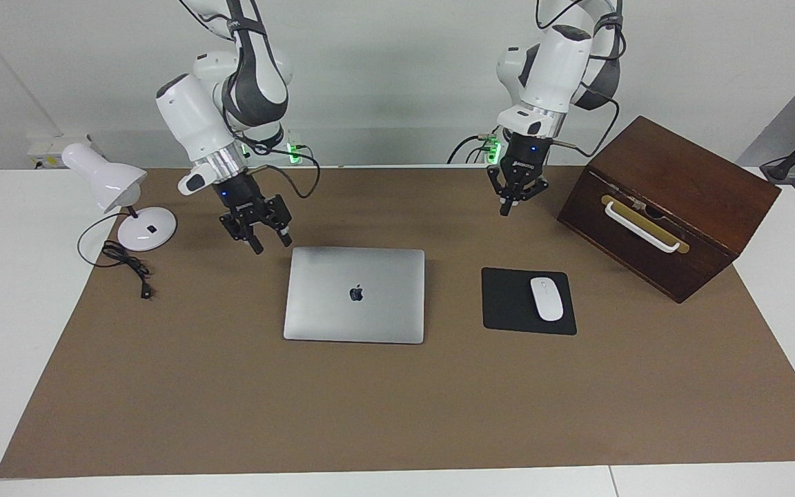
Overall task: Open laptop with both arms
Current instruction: 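Move the left gripper and the right gripper toward the laptop's near edge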
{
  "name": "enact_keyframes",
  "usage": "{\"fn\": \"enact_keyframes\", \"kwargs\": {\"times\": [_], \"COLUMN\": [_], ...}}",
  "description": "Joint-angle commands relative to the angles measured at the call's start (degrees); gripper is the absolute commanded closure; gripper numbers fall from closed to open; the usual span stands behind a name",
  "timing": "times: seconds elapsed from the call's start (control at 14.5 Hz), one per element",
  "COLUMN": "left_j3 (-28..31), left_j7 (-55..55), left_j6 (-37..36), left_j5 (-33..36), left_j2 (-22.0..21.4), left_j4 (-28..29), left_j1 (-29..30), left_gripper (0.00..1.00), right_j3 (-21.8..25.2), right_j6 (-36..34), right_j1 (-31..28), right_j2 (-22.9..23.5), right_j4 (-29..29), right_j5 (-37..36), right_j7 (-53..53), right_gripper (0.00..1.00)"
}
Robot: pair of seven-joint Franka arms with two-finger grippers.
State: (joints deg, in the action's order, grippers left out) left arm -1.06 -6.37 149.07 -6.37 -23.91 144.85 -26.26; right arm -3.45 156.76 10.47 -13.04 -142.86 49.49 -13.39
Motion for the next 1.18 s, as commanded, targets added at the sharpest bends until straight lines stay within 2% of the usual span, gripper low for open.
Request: {"fn": "enact_keyframes", "kwargs": {"times": [0.0, 0.21, 0.41, 0.83, 1.11], "left_j3": [0.54, -0.43, -0.43, -0.34, -0.34], "left_j7": [-0.48, -2.23, -2.77, -2.16, -1.89], "left_j6": [4.72, 11.41, 16.75, 35.12, 37.78], "left_j5": [-0.49, -0.49, -0.4, -0.4, -0.4], "left_j2": [-2.11, -1.41, 0.26, 12.46, 13.97], "left_j4": [3.76, 6.49, 7.72, 8.69, 9.04], "left_j1": [-3.09, -4.4, -5.29, -10.73, -11.7], "left_gripper": [1.0, 1.0, 1.0, 1.0, 1.0], "right_j3": [0.11, 0.11, -0.06, -0.06, -0.59], "right_j6": [6.69, 13.11, 14.88, 23.31, 23.76], "right_j1": [6.55, 12.71, 15.18, 23.17, 24.5], "right_j2": [0.2, 2.22, 2.93, 2.32, 2.49], "right_j4": [-2.06, -1.98, -1.89, -2.33, -2.33], "right_j5": [9.97, 17.63, 23.7, 38.72, 39.89], "right_j7": [-0.23, -0.05, -0.05, -0.75, -0.93], "right_gripper": [0.0, 0.0, 0.0, 0.0, 0.0]}}
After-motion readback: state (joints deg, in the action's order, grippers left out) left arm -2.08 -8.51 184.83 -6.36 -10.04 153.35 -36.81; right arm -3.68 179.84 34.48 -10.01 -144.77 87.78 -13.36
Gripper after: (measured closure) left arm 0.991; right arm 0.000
